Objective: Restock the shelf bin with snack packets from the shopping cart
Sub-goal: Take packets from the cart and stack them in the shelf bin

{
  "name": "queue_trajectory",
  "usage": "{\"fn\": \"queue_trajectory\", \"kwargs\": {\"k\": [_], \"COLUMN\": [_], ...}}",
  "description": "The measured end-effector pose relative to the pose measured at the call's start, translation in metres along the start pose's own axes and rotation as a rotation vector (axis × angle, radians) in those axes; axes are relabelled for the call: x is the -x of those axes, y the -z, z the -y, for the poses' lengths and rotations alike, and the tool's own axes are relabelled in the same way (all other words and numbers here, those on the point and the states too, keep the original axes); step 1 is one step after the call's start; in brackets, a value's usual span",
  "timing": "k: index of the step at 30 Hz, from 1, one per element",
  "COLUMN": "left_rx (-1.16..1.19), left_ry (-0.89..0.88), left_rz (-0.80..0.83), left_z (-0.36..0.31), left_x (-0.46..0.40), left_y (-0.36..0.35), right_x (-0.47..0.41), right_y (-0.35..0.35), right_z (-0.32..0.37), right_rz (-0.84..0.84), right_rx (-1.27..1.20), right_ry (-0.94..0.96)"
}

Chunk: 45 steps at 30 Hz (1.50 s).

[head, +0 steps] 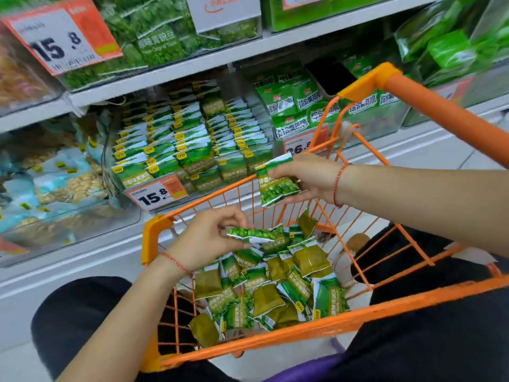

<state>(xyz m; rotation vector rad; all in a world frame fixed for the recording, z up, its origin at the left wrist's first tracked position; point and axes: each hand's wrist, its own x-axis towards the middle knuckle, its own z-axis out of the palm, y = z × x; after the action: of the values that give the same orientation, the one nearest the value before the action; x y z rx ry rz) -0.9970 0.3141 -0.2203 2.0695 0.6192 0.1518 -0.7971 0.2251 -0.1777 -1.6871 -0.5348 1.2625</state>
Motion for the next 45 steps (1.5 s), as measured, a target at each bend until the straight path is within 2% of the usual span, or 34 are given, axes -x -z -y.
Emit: {"fn": "queue_trajectory", "kwargs": {"k": [2,6,9,11,15,19,22,25,27,29,31,33,39,42,45], "left_rx": [0.037,0.063,0.064,0.006,-0.132,-0.134,-0.127,-0.106,0.005,0.23,0.343,0.358,0.352,0.284,0.045], "left_ry": [-0.017,-0.169,-0.256,-0.297,-0.394,-0.381,-0.371,-0.353,-0.248,-0.009,0.187,0.23,0.144,0.098,0.0], "left_rz": [-0.15,-0.508,-0.61,-0.62,-0.606,-0.569,-0.521,-0.434,-0.438,-0.43,-0.311,-0.226,-0.318,-0.35,-0.555], "left_z": [0.002,-0.004,-0.009,-0.011,-0.006,-0.001,0.001,0.002,-0.002,-0.016,-0.025,-0.032,-0.048,-0.048,-0.033], "left_x": [0.006,0.008,0.003,0.003,0.012,0.013,0.012,0.016,0.012,0.005,0.001,0.003,-0.031,-0.054,-0.081], "left_y": [0.007,-0.001,-0.012,-0.021,-0.028,-0.027,-0.026,-0.025,-0.026,-0.022,-0.019,-0.021,-0.004,0.022,0.067], "right_x": [0.004,0.007,0.011,0.013,0.017,0.018,0.019,0.011,0.01,0.013,0.02,0.023,0.015,-0.01,-0.045], "right_y": [-0.004,-0.014,-0.016,-0.018,-0.024,-0.027,-0.028,-0.028,-0.027,-0.028,-0.032,-0.033,-0.032,-0.028,-0.025], "right_z": [-0.004,-0.01,-0.006,-0.003,-0.007,-0.011,-0.016,-0.022,-0.024,-0.02,-0.016,-0.015,0.004,0.025,0.053], "right_rz": [0.01,0.064,0.165,0.25,0.268,0.371,0.375,0.275,0.237,0.226,0.214,0.18,0.125,0.09,0.008], "right_rx": [-0.036,-0.079,-0.159,-0.204,-0.272,-0.303,-0.19,-0.116,-0.085,0.053,0.159,0.163,0.0,0.093,0.144], "right_ry": [-0.022,-0.034,-0.044,-0.04,-0.03,0.027,0.085,0.052,0.057,0.145,0.241,0.31,0.311,0.293,0.364]}}
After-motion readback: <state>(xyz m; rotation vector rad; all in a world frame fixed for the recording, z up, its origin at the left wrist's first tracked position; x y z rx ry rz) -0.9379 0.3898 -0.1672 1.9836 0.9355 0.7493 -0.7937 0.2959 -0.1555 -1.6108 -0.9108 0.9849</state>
